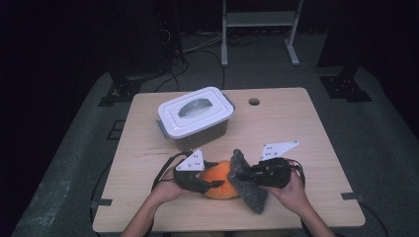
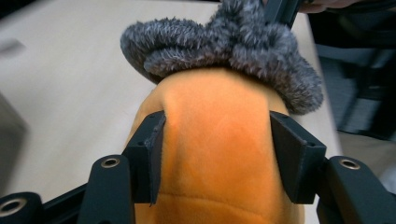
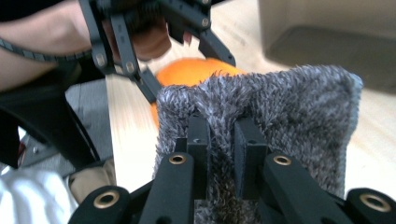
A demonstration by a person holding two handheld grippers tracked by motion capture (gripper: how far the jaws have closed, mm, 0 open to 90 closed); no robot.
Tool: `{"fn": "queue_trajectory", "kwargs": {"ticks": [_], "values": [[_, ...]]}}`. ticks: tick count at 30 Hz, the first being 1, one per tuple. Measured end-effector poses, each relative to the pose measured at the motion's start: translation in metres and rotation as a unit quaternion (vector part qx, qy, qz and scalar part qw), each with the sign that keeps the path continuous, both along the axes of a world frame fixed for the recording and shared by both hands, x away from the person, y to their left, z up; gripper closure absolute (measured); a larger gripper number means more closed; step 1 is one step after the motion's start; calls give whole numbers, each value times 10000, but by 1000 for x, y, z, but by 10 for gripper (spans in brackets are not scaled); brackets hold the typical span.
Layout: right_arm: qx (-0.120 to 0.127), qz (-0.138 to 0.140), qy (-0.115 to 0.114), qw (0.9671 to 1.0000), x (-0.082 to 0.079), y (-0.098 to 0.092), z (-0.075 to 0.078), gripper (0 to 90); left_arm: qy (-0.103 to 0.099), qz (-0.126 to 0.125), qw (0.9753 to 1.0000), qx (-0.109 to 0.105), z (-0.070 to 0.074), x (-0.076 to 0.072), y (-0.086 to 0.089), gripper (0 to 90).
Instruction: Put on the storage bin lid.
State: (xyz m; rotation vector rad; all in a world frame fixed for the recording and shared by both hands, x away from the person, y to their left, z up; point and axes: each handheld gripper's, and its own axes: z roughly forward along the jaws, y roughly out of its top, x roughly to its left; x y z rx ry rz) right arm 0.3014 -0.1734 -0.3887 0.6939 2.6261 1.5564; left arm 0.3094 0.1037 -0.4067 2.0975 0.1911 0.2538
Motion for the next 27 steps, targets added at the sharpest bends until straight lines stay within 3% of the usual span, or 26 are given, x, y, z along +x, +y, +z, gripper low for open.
{"fn": "queue_trajectory", "kwargs": {"ticks": [3,5,7,12,19,22,24,27], "values": [[90,-61,-31,9999,1,-2,4,784,-45,-47,10000,-63,-2,1,-4,404],[-46,-61,-51,10000,3,1,0,784,102,-101,9999,94,-8,3,-7,355],[-204,-32,-52,9998,4,3,-6,784,166,-114,9998,35,-10,4,-6,334],[-236,-46,45,9997,6,-4,-13,784,341,-126,9993,20,-12,4,2,329],[-408,-312,507,9974,12,-28,-33,783,476,-132,9988,-31,-16,6,10,324],[-320,-371,748,9960,18,-32,-39,783,542,-93,9985,-82,-17,7,12,319],[-324,-379,725,9961,18,-33,-38,783,541,-95,9985,-72,-17,7,12,317],[-276,-379,476,9978,13,-27,-26,781,528,-135,9985,-34,-17,8,10,314]]}}
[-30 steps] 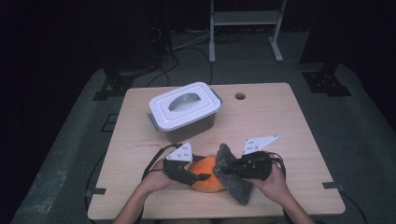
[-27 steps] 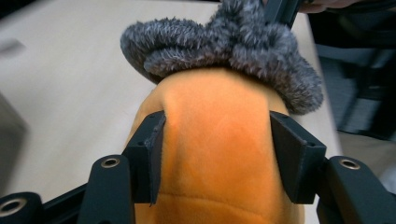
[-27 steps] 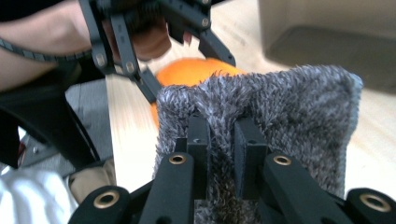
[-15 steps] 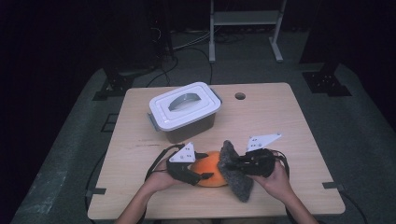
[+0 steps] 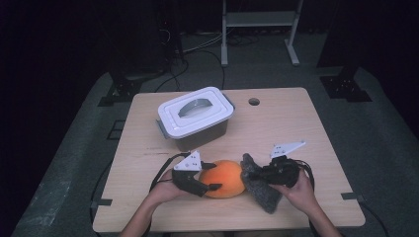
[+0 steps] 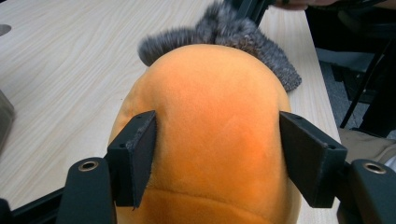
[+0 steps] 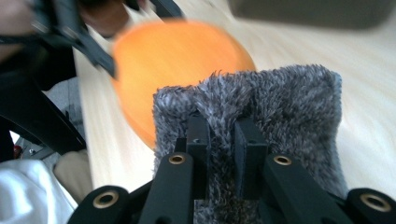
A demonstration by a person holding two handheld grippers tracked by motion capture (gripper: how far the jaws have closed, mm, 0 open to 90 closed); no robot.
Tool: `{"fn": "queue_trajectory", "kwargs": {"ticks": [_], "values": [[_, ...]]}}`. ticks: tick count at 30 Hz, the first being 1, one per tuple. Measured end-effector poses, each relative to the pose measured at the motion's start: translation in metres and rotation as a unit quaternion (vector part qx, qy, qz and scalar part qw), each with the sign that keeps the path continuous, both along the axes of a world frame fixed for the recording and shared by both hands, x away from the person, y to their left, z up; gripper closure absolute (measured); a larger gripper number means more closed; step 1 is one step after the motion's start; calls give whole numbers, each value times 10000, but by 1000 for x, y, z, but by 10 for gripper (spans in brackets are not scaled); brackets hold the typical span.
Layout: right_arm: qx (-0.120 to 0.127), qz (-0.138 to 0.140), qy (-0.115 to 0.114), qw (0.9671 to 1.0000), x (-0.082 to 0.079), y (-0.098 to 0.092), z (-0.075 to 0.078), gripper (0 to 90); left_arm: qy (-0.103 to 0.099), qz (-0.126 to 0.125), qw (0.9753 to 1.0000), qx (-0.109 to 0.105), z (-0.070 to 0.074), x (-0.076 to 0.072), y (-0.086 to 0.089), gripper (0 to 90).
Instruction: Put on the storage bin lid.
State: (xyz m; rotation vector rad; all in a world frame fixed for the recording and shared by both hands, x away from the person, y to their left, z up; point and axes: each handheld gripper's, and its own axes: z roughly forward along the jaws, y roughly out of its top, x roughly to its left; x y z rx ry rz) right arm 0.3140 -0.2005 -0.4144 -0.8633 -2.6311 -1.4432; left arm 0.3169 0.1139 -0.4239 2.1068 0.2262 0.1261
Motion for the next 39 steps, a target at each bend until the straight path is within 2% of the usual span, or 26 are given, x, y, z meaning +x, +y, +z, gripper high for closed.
{"fn": "queue_trajectory", "kwargs": {"ticks": [1,5,7,9,12,15,18,19,21,23,24,25,28,30,31,33,34,35,36,38,39], "values": [[112,135,-134,9998,-5,7,7,779,7,6,10000,-4,0,0,-1,315],[-30,256,-148,9996,-7,15,5,776,-10,58,10000,24,1,1,1,315],[57,246,-4,9997,-4,12,0,777,50,102,9999,-32,0,3,3,315],[-100,120,87,9998,0,4,-6,777,148,188,9997,-102,0,5,7,314],[-87,68,285,9995,5,-2,-12,777,132,214,9997,-80,1,5,6,312],[-36,36,143,9999,3,-2,-6,777,77,208,9997,-58,1,4,3,305],[394,161,-101,9990,-2,7,12,774,46,162,9999,-12,1,3,-1,297],[394,161,-101,9990,-2,7,12,774,46,162,9999,-12,1,3,-1,293],[170,249,-137,9995,-2,16,7,774,84,146,9999,-24,2,1,-3,280],[129,293,-77,9995,-2,17,3,774,104,139,9998,5,2,0,-4,261],[150,331,-12,9993,-1,15,0,775,100,133,9999,6,3,-1,-5,224],[93,318,-52,9994,-1,13,0,775,157,145,9997,-76,6,-2,-5,211],[31,257,-47,9997,-1,9,-1,775,158,224,9996,-84,9,-1,-3,187],[-4,205,26,9998,-1,4,-3,775,378,378,9985,-115,7,4,2,175],[-20,179,20,9998,-1,4,-2,776,387,380,9985,-88,5,4,2,186],[18,148,-152,9998,-5,5,6,778,367,357,9987,-78,4,4,1,225],[109,190,-258,9994,-8,7,12,778,348,309,9989,-83,3,3,0,230],[217,238,-358,9988,-10,10,18,778,237,241,9994,-62,4,0,-5,230],[256,291,-429,9983,-13,15,23,777,237,241,9994,-62,4,0,-5,231],[151,390,-574,9975,-15,25,27,775,54,112,9999,-10,5,-4,-16,230],[58,425,-570,9975,-15,29,26,775,7,96,10000,26,5,-6,-17,230]]}}
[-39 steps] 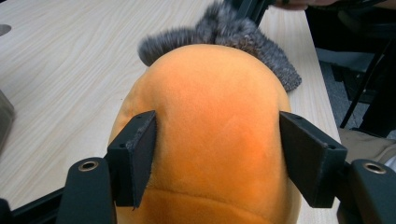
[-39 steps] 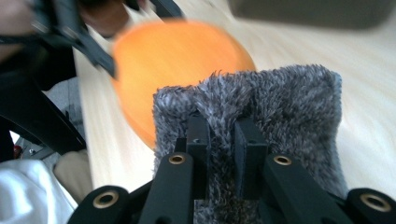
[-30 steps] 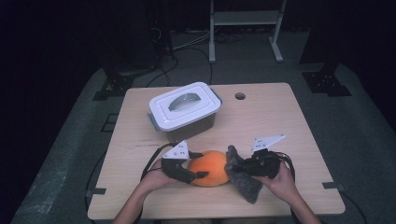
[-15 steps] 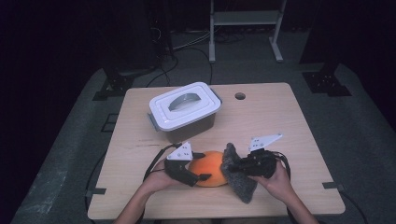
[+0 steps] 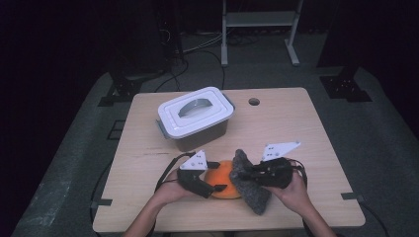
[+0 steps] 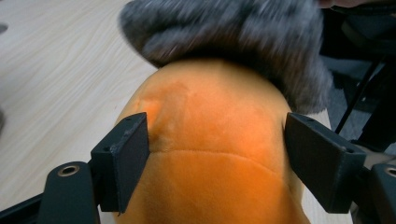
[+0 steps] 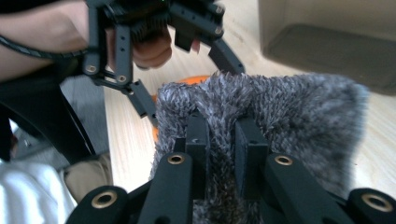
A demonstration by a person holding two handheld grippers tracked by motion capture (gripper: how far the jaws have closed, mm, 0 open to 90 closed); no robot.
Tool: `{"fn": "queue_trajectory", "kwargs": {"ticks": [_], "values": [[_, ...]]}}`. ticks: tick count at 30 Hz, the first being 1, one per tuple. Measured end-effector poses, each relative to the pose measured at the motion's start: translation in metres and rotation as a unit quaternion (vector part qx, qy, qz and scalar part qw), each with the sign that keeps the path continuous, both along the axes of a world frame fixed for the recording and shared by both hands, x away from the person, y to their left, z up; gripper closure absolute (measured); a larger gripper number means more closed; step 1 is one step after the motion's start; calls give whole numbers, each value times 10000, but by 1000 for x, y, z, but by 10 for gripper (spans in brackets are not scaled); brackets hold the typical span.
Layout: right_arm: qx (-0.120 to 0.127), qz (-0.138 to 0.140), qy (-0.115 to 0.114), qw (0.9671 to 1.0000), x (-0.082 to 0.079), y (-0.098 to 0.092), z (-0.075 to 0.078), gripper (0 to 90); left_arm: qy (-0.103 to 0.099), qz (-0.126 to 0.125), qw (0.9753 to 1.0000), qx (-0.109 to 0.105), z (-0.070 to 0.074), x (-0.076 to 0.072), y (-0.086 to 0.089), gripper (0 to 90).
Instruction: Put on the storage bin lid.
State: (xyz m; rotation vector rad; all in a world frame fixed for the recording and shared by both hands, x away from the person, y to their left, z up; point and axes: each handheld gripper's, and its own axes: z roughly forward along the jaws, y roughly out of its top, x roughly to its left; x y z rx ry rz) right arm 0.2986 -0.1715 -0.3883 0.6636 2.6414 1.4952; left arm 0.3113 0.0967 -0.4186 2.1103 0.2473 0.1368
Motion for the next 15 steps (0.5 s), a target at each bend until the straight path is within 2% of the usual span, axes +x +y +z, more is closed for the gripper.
{"fn": "queue_trajectory", "kwargs": {"ticks": [1,3,4,9,11,13,15], "values": [[-105,23,-18,9999,1,3,-3,775,0,0,10000,0,0,0,0,229],[-120,38,25,9999,2,4,-7,775,-19,-16,10000,48,0,0,1,229],[-68,52,136,9999,4,0,-11,775,-2,-6,10000,36,1,0,2,223],[-165,41,252,9995,4,-10,-17,775,127,141,9998,57,3,4,9,162],[-220,7,312,9993,4,-15,-19,775,215,160,9996,54,2,5,10,163],[-245,-50,302,9992,3,-17,-16,776,208,109,9997,45,2,5,9,211],[126,41,198,9997,2,-14,-5,774,89,-28,9999,46,4,1,3,230]]}}
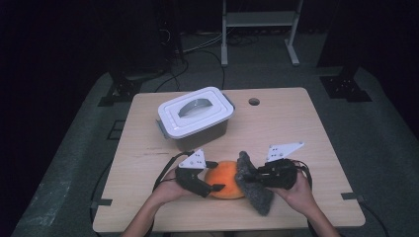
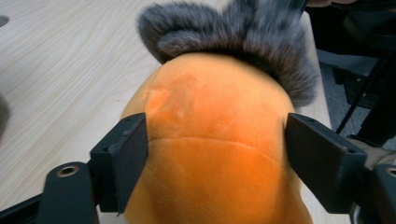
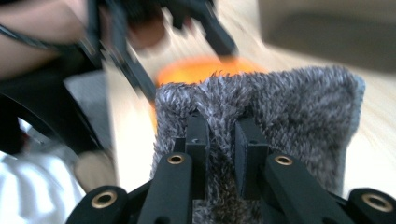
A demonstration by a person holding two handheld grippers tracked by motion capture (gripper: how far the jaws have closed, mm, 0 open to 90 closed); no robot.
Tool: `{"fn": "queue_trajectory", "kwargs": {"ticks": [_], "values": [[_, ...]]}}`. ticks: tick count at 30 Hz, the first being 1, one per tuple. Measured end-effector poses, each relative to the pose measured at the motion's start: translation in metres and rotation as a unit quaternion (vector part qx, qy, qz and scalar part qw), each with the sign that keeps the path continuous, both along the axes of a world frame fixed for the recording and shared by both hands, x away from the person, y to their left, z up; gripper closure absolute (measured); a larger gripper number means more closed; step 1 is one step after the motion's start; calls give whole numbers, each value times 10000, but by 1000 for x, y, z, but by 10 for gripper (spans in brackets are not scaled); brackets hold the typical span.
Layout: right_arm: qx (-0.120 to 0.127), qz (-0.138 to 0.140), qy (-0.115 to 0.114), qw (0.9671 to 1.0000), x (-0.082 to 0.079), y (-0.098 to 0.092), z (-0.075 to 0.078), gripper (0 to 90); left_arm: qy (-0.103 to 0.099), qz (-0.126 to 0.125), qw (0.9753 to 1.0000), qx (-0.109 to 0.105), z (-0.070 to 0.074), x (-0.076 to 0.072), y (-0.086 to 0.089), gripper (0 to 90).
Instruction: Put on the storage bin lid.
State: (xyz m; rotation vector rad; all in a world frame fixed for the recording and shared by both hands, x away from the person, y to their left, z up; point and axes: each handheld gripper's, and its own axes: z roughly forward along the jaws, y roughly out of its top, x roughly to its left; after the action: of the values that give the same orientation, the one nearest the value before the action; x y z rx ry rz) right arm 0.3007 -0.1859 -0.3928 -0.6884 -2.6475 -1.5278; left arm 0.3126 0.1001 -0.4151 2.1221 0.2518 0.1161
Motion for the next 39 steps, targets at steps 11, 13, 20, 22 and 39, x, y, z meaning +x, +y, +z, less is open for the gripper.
{"fn": "queue_trajectory", "kwargs": {"ticks": [11,13,20,22,39], "values": [[-330,20,-26,9995,3,5,-6,772,294,21,9996,-50,2,3,5,138],[-362,-36,20,9993,3,-2,-6,772,387,-15,9992,-107,0,4,6,175],[-37,-19,-221,9997,-3,-1,21,777,134,-144,9997,-132,3,0,-3,239],[-125,154,-329,9993,-5,15,24,777,91,-229,9996,-158,5,-3,-8,236],[-117,219,-82,9997,0,8,14,773,56,-343,9994,-68,4,-4,-7,233]]}}
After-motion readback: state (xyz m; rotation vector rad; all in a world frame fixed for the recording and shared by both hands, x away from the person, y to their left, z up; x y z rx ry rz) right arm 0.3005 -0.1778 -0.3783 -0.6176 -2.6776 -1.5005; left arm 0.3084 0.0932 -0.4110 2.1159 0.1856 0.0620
